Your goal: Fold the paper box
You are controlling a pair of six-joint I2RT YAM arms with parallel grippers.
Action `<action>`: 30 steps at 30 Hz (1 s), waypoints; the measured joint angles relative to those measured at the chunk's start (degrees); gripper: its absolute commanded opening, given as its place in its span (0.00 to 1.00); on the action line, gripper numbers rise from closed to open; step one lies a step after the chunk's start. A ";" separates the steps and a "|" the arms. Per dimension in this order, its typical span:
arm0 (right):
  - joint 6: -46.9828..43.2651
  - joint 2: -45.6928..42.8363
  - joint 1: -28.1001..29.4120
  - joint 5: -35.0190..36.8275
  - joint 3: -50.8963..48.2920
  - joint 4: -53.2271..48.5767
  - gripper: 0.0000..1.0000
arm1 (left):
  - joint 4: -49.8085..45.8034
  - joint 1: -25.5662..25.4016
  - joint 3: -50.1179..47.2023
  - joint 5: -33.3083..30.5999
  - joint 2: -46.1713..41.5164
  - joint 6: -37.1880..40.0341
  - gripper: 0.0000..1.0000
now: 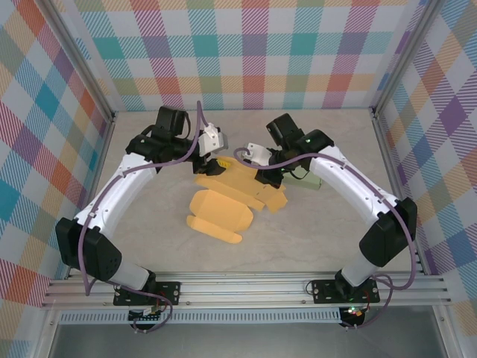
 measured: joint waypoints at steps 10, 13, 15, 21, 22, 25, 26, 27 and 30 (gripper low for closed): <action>0.00 2.01 0.17 -0.07 2.80 -1.42 0.00 | -2.99 -0.59 2.38 0.39 2.10 1.18 0.39; 0.00 2.64 0.17 -0.44 3.04 -1.79 0.00 | -2.93 -0.98 2.38 0.37 2.67 0.94 0.33; 0.00 3.04 0.17 -0.44 3.04 -1.88 0.00 | -2.93 -1.25 2.38 0.31 3.13 0.94 0.25; 0.31 3.13 0.17 0.44 2.60 -0.85 0.06 | -1.46 -1.70 0.90 -1.33 3.93 -0.20 0.07; 0.50 2.99 0.17 0.81 2.05 -0.22 0.07 | -0.70 -1.75 0.15 -1.73 3.93 -0.46 0.01; 1.49 2.38 0.04 2.67 -1.09 2.14 0.13 | 3.15 -2.43 -3.26 -3.17 3.80 -1.77 0.00; 1.75 2.08 0.00 3.13 -2.19 2.82 0.18 | 4.55 -2.75 -4.52 -3.80 3.78 -2.16 0.00; 2.05 1.66 -0.07 3.54 -3.21 3.45 0.25 | 5.97 -3.04 -5.77 -4.44 3.78 -2.60 0.00; 3.34 0.07 -0.39 4.39 -4.66 5.55 0.61 | 9.11 -3.39 -9.27 -6.64 3.78 -4.31 0.00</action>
